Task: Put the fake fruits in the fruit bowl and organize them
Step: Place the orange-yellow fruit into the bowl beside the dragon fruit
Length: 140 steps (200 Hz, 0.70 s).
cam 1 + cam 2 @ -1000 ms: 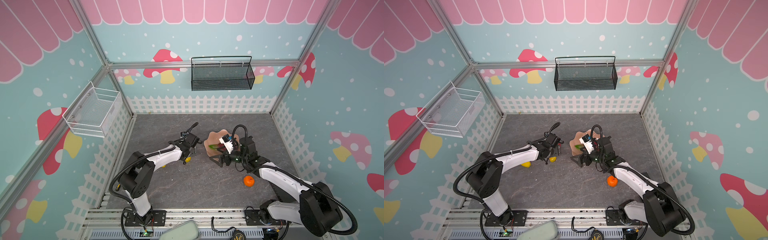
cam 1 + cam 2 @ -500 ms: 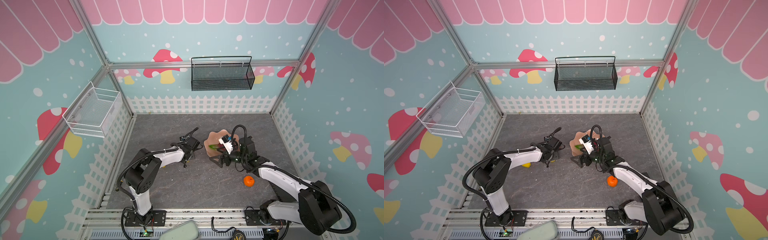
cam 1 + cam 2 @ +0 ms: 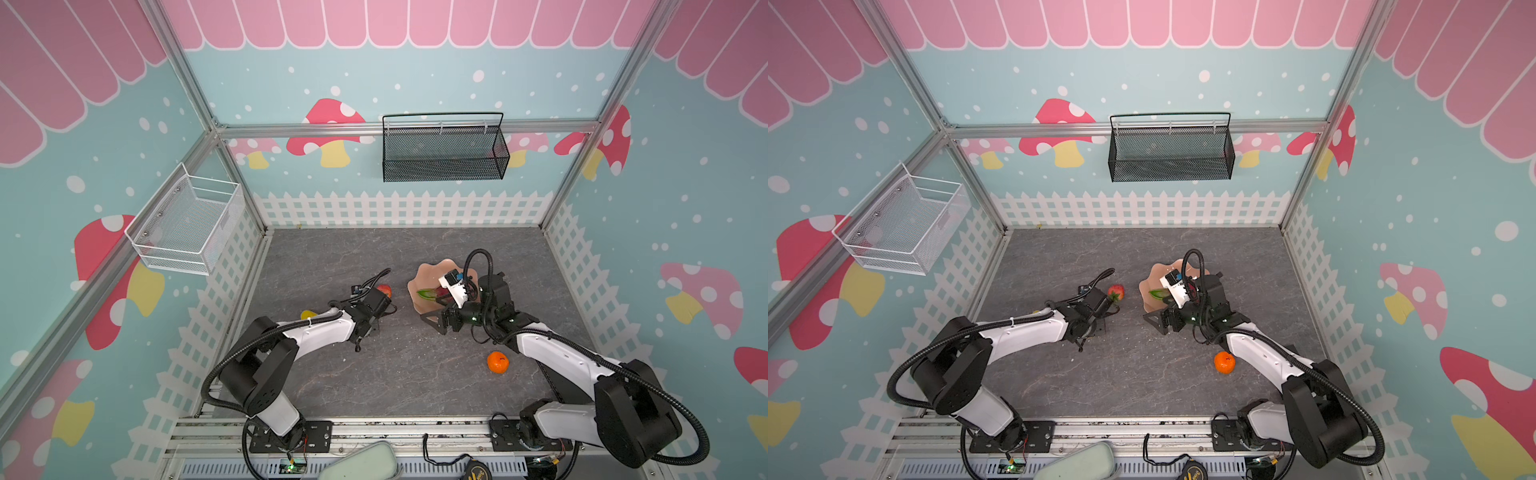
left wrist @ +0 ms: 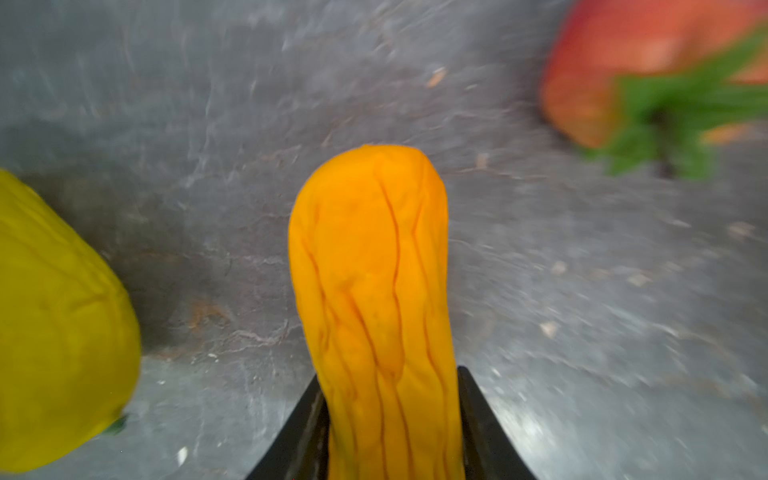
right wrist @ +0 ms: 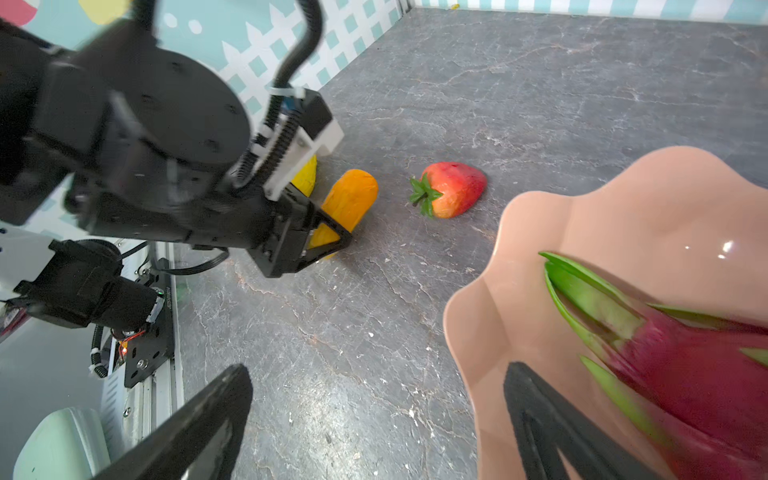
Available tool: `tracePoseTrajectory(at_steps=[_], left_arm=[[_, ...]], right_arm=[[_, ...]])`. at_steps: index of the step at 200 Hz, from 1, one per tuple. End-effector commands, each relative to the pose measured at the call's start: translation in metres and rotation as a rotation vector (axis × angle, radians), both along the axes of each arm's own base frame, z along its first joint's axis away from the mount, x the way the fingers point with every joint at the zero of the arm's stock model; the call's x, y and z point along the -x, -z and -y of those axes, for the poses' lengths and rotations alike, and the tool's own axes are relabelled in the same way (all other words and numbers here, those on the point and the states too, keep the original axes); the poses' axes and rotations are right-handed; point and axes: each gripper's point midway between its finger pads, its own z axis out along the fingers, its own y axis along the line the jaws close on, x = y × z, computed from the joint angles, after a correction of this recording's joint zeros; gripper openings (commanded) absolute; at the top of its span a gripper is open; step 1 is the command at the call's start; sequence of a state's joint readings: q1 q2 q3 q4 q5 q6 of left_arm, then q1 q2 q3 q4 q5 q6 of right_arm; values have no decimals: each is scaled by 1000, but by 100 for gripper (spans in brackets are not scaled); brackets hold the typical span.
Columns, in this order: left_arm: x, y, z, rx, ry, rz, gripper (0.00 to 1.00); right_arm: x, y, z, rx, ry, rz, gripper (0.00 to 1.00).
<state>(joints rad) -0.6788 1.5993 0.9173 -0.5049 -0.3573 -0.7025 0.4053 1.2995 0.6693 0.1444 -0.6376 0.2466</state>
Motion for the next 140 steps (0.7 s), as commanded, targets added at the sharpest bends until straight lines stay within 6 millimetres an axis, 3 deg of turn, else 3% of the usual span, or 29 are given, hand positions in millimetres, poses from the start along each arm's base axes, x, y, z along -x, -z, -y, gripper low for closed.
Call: tracePoseTrajectory(at_steps=[1, 28, 50, 72, 98, 140], left_arm=[[-22, -46, 31, -20, 153, 127, 30], [-51, -84, 97, 55, 404, 258, 30], [-77, -109, 153, 140, 627, 353, 31], [-85, -105, 207, 190, 918, 343, 33], [-110, -87, 231, 142, 1049, 324, 33], [-152, -79, 238, 83, 1044, 378, 34]], right_arm=[[-15, -3, 9, -30, 54, -33, 98], [-26, -14, 24, -98, 113, -45, 98], [-33, -20, 52, -176, 225, -65, 98], [-29, -20, 70, -190, 278, -63, 98], [-22, -16, 79, -185, 305, -68, 98], [-15, -12, 83, -182, 327, -69, 98]])
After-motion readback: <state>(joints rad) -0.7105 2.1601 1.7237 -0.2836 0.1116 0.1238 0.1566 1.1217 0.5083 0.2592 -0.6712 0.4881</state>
